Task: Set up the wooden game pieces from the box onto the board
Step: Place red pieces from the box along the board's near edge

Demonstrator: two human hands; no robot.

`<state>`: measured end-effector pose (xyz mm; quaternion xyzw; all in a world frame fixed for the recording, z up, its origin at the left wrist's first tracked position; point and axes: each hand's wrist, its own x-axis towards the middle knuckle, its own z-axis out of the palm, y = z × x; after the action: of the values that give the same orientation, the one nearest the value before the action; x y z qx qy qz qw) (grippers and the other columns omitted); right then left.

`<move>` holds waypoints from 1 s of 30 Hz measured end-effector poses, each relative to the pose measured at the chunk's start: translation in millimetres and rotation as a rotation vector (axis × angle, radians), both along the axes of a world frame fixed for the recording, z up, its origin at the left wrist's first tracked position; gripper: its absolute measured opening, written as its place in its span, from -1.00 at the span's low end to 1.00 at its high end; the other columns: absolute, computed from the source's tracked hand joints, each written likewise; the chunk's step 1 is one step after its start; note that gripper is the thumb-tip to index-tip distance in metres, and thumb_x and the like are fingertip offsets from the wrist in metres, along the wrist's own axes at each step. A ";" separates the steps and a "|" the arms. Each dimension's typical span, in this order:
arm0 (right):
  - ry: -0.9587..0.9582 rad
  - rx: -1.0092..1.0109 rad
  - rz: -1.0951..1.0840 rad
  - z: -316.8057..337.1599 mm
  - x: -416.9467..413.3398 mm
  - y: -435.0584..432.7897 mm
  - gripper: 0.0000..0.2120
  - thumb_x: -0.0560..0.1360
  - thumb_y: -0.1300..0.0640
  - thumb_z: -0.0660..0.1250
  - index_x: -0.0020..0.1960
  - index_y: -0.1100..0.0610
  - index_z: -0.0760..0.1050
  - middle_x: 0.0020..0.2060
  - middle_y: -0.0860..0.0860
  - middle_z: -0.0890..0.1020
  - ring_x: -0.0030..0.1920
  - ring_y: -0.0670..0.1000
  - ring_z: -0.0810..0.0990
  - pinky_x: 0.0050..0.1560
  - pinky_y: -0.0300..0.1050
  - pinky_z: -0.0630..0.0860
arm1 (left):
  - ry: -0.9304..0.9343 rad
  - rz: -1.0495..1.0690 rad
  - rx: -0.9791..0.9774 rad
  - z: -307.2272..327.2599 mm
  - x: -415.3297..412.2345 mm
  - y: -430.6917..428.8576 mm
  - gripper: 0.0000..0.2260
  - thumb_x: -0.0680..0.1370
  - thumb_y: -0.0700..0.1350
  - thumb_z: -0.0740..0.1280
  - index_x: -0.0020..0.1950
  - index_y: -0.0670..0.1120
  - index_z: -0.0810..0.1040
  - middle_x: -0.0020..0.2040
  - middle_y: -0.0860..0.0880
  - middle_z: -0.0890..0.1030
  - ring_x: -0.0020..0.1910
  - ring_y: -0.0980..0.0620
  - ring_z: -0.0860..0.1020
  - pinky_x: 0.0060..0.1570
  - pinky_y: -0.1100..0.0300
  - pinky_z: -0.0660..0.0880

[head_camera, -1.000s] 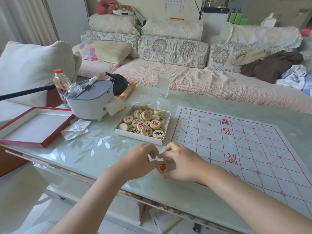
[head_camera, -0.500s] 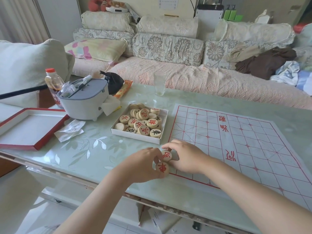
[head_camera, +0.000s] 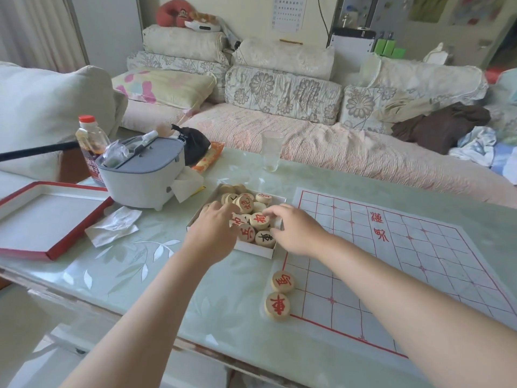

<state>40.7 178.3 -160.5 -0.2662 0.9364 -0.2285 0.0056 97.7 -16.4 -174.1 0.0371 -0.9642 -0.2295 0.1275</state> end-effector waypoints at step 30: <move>-0.176 0.100 0.000 -12.2 13.5 73.4 -0.49 0.48 -0.05 0.46 0.39 -0.11 0.42 0.17 -0.13 0.42 0.02 -0.15 0.43 0.04 -0.21 0.33 | 0.041 -0.027 0.158 18.1 -15.7 47.7 -0.88 0.58 0.00 0.24 0.10 0.11 0.49 -0.05 0.18 0.56 -0.17 0.06 0.52 -0.38 0.19 0.33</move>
<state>54.2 251.7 -172.7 -0.2444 0.9426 -0.2038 0.1012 82.0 31.3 -156.0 0.0296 -0.9407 -0.3071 0.1409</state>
